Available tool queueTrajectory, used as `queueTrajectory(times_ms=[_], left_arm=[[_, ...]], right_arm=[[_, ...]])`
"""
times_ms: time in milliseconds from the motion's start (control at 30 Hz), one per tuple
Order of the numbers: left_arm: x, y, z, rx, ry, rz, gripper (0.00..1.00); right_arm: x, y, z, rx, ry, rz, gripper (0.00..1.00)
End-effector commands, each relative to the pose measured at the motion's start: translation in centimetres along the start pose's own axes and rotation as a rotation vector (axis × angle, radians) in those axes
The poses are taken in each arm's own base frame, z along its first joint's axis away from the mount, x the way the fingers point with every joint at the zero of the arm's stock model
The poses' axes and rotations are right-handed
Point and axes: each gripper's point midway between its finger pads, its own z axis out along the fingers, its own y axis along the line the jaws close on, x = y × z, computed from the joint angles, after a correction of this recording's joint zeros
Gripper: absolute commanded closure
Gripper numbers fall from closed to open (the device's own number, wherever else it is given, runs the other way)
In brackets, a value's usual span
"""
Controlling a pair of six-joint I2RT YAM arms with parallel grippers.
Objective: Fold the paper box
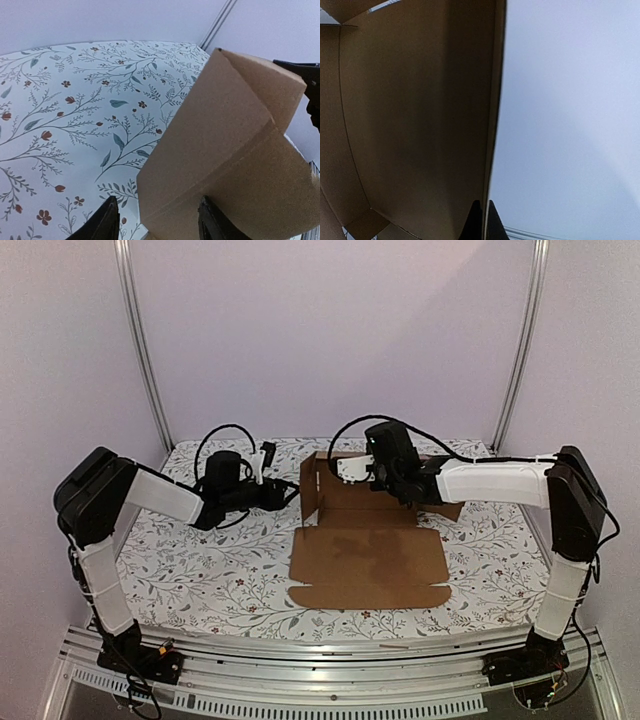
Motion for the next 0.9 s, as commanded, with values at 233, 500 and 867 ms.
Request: queueTrajectory(times_ms=[233, 500, 867], left_arm=[[3.2, -5.9, 1.6, 0.080, 0.084, 0.270, 0.39], [1.9, -5.3, 3.1, 0.004, -0.022, 0.339, 0.41], [2.2, -6.1, 4.7, -0.066, -0.130, 0.310, 0.46]], right_arm=[[0.5, 3.4, -1.7, -0.041, 0.053, -0.033, 1.00], [0.0, 4.9, -2.7, -0.055, 0.057, -0.032, 1.00], [-0.1, 6.1, -4.0, -0.111, 0.061, -0.038, 1.00]])
